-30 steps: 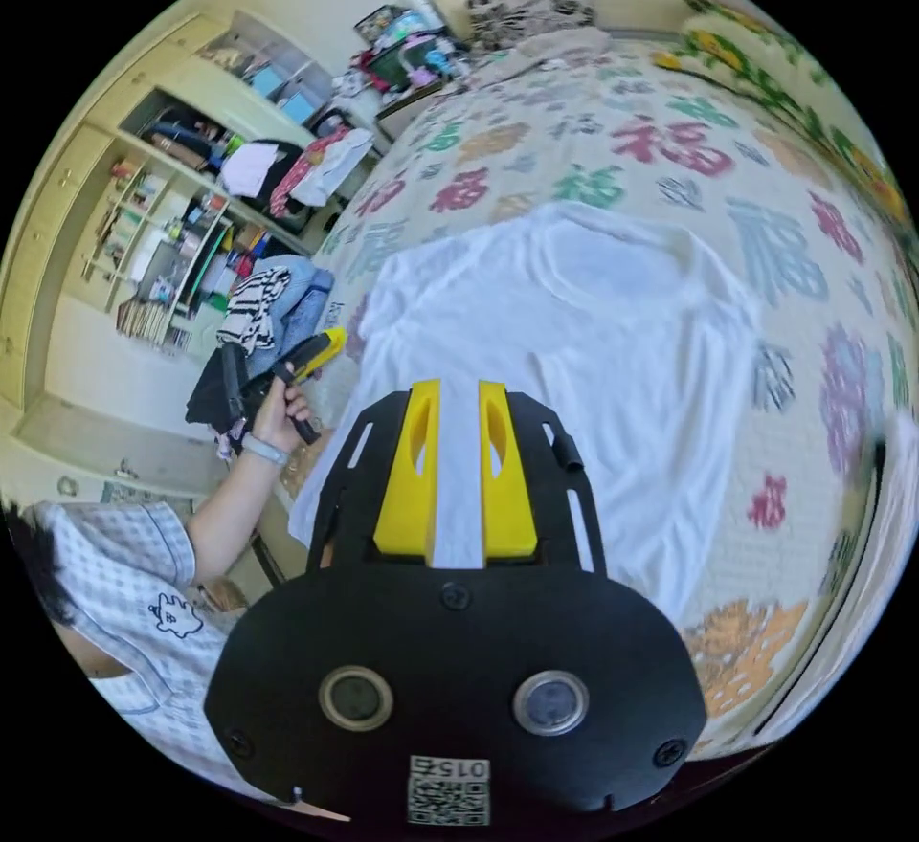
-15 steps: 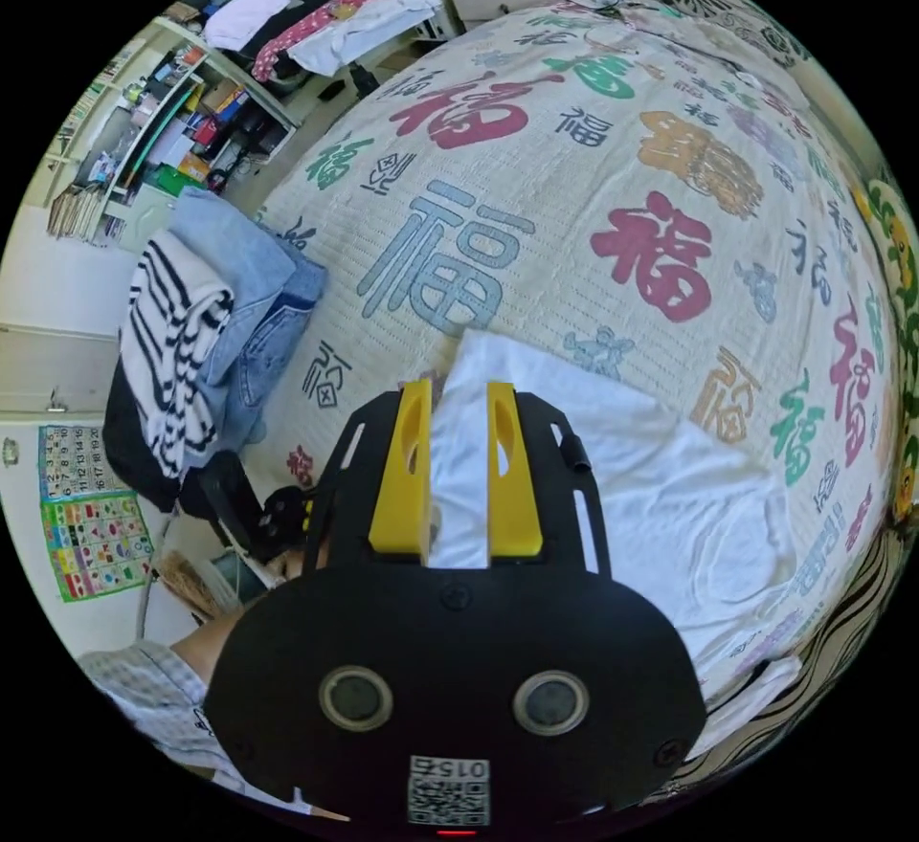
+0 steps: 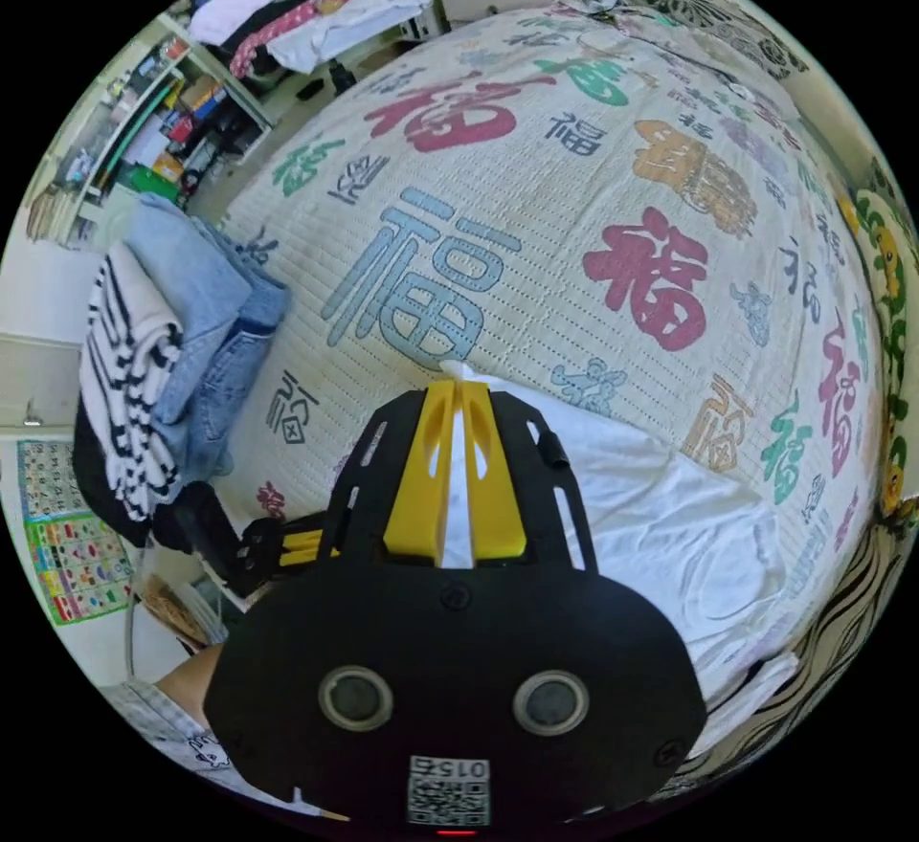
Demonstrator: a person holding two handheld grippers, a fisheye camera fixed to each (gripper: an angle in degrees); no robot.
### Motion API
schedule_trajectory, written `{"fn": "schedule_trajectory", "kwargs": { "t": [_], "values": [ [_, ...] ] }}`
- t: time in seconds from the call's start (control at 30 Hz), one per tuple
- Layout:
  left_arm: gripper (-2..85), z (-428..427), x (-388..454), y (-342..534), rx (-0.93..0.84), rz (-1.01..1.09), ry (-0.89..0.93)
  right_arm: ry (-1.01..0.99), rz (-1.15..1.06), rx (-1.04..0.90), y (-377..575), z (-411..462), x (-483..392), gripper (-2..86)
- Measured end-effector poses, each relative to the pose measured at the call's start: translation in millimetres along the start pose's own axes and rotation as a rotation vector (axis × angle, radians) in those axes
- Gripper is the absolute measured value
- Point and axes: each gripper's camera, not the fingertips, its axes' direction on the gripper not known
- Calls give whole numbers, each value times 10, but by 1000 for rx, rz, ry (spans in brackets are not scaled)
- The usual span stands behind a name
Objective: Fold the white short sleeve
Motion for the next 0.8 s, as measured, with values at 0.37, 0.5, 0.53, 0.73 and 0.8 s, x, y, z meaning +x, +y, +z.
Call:
{"fn": "schedule_trajectory", "kwargs": {
  "t": [0.37, 0.5, 0.53, 0.73, 0.8],
  "values": [
    [-8, -7, 1803, 332, 29, 600, -362, -489, 176, 415, 838, -1070, 1492, -3],
    [-4, 530, 2114, 638, -159, 783, -469, -496, 343, 485, 1347, -1099, 2037, 6],
    [-1, 722, 2132, 754, -245, 809, -475, -482, 367, 469, 1407, -1079, 2099, 7],
    [54, 1263, 2001, 1140, -598, 721, -351, -316, 506, 324, 1853, -939, 2548, 53],
    [60, 1195, 2003, 1130, -557, 689, -330, -273, 544, 357, 1894, -1073, 2704, 74]
  ]
}}
